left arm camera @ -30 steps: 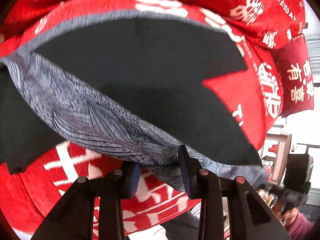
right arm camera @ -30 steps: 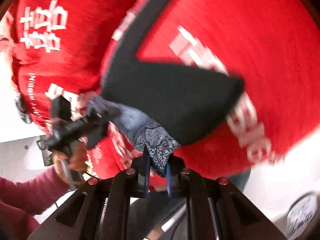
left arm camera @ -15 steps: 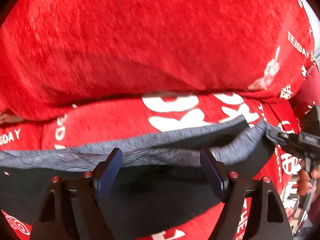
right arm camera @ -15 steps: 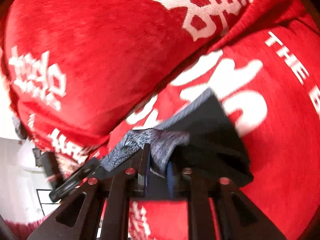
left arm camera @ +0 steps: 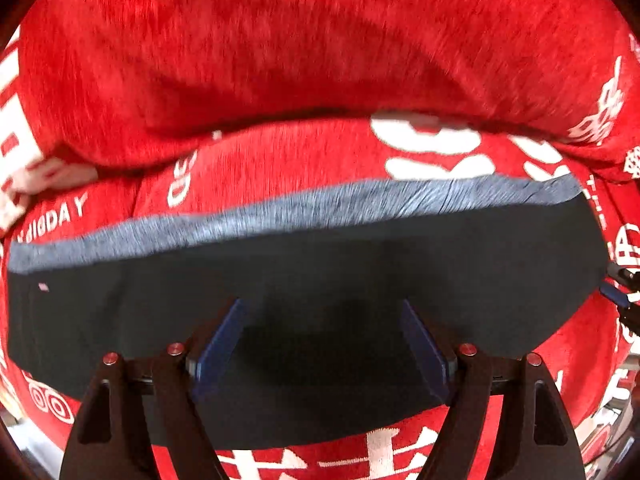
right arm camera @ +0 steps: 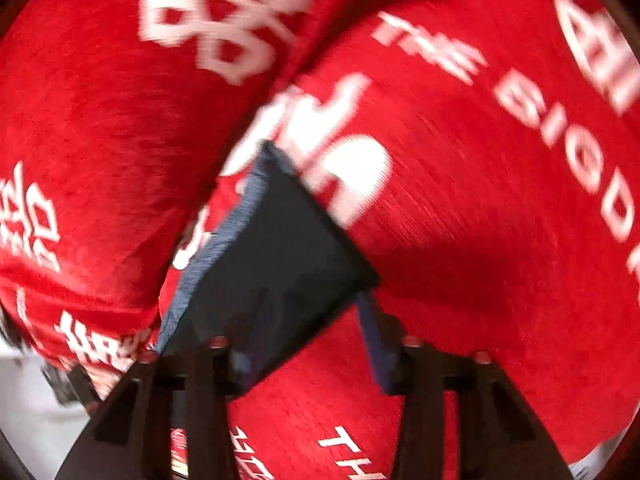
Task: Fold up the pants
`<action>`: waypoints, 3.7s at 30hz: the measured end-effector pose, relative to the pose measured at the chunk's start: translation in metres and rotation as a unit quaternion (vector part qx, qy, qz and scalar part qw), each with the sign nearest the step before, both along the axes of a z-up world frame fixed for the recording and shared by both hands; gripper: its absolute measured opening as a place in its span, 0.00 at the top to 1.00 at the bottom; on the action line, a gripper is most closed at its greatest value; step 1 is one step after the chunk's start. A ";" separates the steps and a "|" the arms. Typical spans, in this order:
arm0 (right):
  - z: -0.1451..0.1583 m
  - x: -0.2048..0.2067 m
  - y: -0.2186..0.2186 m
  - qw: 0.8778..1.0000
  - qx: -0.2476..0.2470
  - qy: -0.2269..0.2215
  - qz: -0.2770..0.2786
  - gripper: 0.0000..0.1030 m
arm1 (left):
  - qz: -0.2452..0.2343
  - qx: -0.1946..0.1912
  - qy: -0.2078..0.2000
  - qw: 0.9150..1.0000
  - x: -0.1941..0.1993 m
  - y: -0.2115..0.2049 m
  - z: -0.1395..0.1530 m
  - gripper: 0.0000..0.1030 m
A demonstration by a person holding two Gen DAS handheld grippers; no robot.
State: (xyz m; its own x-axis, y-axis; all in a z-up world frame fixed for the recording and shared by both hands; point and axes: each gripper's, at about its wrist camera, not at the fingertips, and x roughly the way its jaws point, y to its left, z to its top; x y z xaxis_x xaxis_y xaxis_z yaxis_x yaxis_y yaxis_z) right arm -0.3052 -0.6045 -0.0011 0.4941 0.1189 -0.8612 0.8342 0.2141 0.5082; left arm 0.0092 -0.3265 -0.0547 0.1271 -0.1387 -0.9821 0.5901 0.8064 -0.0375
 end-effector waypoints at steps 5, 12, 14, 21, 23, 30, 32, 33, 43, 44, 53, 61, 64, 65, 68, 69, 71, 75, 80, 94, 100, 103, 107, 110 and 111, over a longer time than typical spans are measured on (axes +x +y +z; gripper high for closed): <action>-0.011 0.006 0.002 1.000 0.001 -0.021 -0.018 0.91 | -0.002 0.033 -0.006 0.999 -0.007 0.002 -0.018 0.22; 0.002 0.003 0.008 0.997 -0.043 0.056 0.024 0.74 | 0.014 0.063 -0.002 0.998 -0.001 0.014 -0.023 0.19; 0.027 0.004 0.011 0.993 -0.092 0.064 0.034 0.74 | 0.008 0.042 -0.016 0.999 0.001 0.014 -0.007 0.19; 0.032 0.100 0.038 0.968 -0.156 0.049 0.190 0.74 | 0.033 0.041 -0.047 0.998 0.025 -0.017 -0.015 0.19; 0.009 0.131 0.042 0.959 -0.164 0.067 0.222 0.74 | 0.064 0.060 -0.053 0.995 0.037 -0.022 -0.032 0.19; -0.012 0.146 0.028 0.955 -0.198 0.110 0.192 0.77 | 0.130 0.078 -0.062 0.987 0.085 0.005 -0.041 0.05; -0.005 0.140 0.029 0.957 -0.186 0.116 0.188 0.73 | 0.142 0.081 -0.057 0.985 0.091 0.022 -0.032 0.05; 0.000 0.134 0.032 0.960 -0.177 0.113 0.185 0.71 | 0.142 0.081 -0.059 0.985 0.092 0.029 -0.026 0.05; 0.015 0.117 0.140 0.974 -0.022 -0.009 0.225 0.60 | 0.108 0.118 -0.078 0.984 0.075 0.128 0.006 0.05; 0.014 0.121 0.155 0.972 -0.011 -0.019 0.234 0.60 | 0.113 0.118 -0.075 0.984 0.074 0.141 0.005 0.05; -0.049 0.212 0.312 0.946 0.123 -0.073 0.291 0.60 | 0.126 0.105 -0.079 0.983 0.094 0.231 0.003 0.05; -0.082 0.236 0.374 0.953 0.155 -0.069 0.251 0.60 | 0.172 0.130 -0.089 0.972 0.136 0.335 -0.022 0.05; -0.082 0.231 0.373 0.960 0.145 -0.080 0.227 0.60 | 0.174 0.090 -0.071 0.978 0.144 0.359 -0.032 0.00; -0.082 0.238 0.375 0.961 0.144 -0.082 0.222 0.60 | 0.172 0.081 -0.066 0.980 0.145 0.362 -0.034 0.00; -0.086 0.236 0.376 0.964 0.143 -0.082 0.206 0.60 | 0.164 0.066 -0.061 0.982 0.147 0.365 -0.036 0.00; -0.089 0.236 0.376 0.966 0.147 -0.079 0.199 0.60 | 0.163 0.061 -0.059 0.983 0.148 0.367 -0.037 0.00; -0.095 0.235 0.374 0.969 0.159 -0.073 0.175 0.60 | 0.164 0.048 -0.053 0.984 0.149 0.371 -0.039 0.00; -0.085 0.249 0.372 0.975 0.137 -0.044 0.171 0.91 | 0.157 0.043 -0.048 0.986 0.152 0.372 -0.040 0.00; -0.073 0.244 0.385 0.974 0.059 0.002 0.219 0.95 | 0.149 0.035 -0.054 0.987 0.150 0.373 -0.039 0.00; -0.008 0.224 0.318 0.951 -0.107 0.062 0.282 0.83 | 0.056 -0.010 -0.048 0.997 0.087 0.267 0.009 0.00; -0.037 0.220 0.308 0.942 -0.130 0.097 0.293 0.83 | 0.023 0.018 0.008 1.000 0.044 0.192 -0.041 0.00; -0.034 0.213 0.320 0.929 -0.151 0.113 0.317 0.83 | 0.019 0.022 -0.020 0.999 0.028 0.192 -0.041 0.00; -0.040 0.204 0.325 0.930 -0.118 0.133 0.322 0.83 | 0.035 0.031 0.008 0.999 0.038 0.199 -0.037 0.00; -0.032 0.192 0.326 0.938 -0.106 0.121 0.308 0.83 | 0.027 0.042 -0.007 0.999 0.042 0.205 -0.025 0.00; -0.026 0.190 0.327 0.937 -0.111 0.115 0.311 0.83 | 0.023 0.043 -0.017 0.999 0.043 0.207 -0.020 0.00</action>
